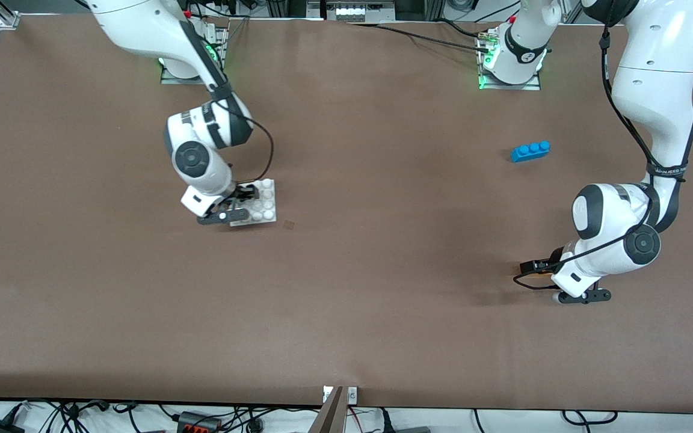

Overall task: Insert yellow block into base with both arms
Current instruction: 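Slide the base plate with the right gripper while the left gripper grips the yellow brick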

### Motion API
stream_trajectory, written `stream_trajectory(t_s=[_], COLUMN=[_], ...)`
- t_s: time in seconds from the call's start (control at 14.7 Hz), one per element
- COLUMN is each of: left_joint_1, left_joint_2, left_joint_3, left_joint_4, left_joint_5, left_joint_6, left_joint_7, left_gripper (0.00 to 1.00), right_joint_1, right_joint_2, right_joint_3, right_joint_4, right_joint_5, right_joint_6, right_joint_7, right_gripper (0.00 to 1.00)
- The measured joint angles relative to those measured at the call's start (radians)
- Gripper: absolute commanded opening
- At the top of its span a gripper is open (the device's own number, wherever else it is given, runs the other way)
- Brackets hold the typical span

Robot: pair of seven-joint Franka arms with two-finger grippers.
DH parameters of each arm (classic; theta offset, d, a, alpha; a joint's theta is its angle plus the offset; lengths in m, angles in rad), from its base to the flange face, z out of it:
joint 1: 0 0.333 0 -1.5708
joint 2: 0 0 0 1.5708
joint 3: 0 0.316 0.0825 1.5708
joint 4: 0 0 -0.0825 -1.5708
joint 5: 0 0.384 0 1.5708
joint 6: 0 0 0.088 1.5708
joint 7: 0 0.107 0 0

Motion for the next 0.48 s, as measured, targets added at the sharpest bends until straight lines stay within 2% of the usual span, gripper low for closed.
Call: stream_trajectory(t_s=[0.27, 0.48], left_joint_1=[-0.006, -0.012], left_joint_2=[0.000, 0.000], left_joint_3=[0.000, 0.000], left_joint_4=[-0.003, -0.003], left_joint_5=[0.000, 0.052], left_joint_6=[0.002, 0.004], left_joint_7=[0.000, 0.003], left_gripper=[1.00, 1.00], right_joint_1=[0.055, 0.126], right_joint_2=[0.049, 0.106], right_joint_3=[0.000, 0.002], right_joint_4=[0.082, 0.176], right_joint_5=[0.000, 0.000], right_joint_6=[-0.001, -0.001], right_joint_7=[0.083, 0.208], right_gripper=[0.41, 0.39])
